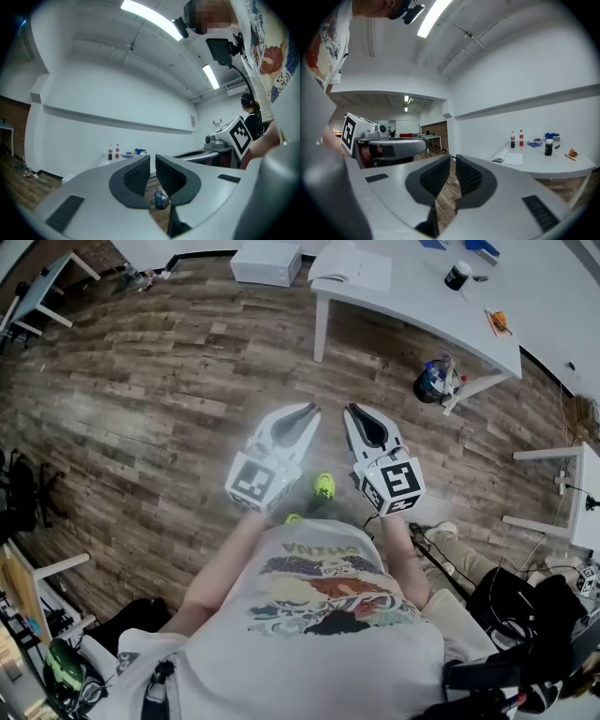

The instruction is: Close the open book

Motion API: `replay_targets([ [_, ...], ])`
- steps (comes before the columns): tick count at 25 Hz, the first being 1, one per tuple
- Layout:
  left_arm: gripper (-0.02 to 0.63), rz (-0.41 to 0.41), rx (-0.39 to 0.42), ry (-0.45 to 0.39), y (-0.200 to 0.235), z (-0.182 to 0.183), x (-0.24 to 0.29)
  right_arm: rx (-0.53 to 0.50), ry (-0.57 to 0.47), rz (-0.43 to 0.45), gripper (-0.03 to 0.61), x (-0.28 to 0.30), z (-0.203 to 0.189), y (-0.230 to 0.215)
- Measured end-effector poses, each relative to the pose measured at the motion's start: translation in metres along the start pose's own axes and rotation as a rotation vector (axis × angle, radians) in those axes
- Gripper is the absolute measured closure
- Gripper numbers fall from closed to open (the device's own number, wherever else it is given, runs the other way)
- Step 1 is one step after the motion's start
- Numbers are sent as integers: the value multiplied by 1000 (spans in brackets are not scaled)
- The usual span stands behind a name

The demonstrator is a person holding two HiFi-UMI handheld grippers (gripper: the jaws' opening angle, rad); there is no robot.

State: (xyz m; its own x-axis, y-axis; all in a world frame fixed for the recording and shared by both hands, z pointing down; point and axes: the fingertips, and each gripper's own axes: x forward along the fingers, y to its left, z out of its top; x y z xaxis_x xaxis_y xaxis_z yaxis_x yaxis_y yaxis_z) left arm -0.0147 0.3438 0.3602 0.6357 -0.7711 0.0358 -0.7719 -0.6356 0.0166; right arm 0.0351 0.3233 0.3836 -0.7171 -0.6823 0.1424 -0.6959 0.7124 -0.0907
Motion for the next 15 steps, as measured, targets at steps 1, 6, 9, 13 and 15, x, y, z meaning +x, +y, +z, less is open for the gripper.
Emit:
replay_targets([
  [1, 600, 7, 1, 2, 4, -1, 7, 3, 0, 5, 551, 4, 1, -8],
  [6, 600, 51, 11, 4, 22, 1, 43, 6, 3, 42, 551, 26, 6, -46],
  [9, 600, 65, 14, 6, 27, -1, 61, 1, 3, 64, 551, 35, 7, -63],
  [13, 600, 79, 27, 1, 33, -2, 79, -5, 7, 82, 551, 45, 5, -82],
  [15, 600, 78, 25, -6, 34, 0, 88, -7, 7, 83, 551, 47, 5, -91],
])
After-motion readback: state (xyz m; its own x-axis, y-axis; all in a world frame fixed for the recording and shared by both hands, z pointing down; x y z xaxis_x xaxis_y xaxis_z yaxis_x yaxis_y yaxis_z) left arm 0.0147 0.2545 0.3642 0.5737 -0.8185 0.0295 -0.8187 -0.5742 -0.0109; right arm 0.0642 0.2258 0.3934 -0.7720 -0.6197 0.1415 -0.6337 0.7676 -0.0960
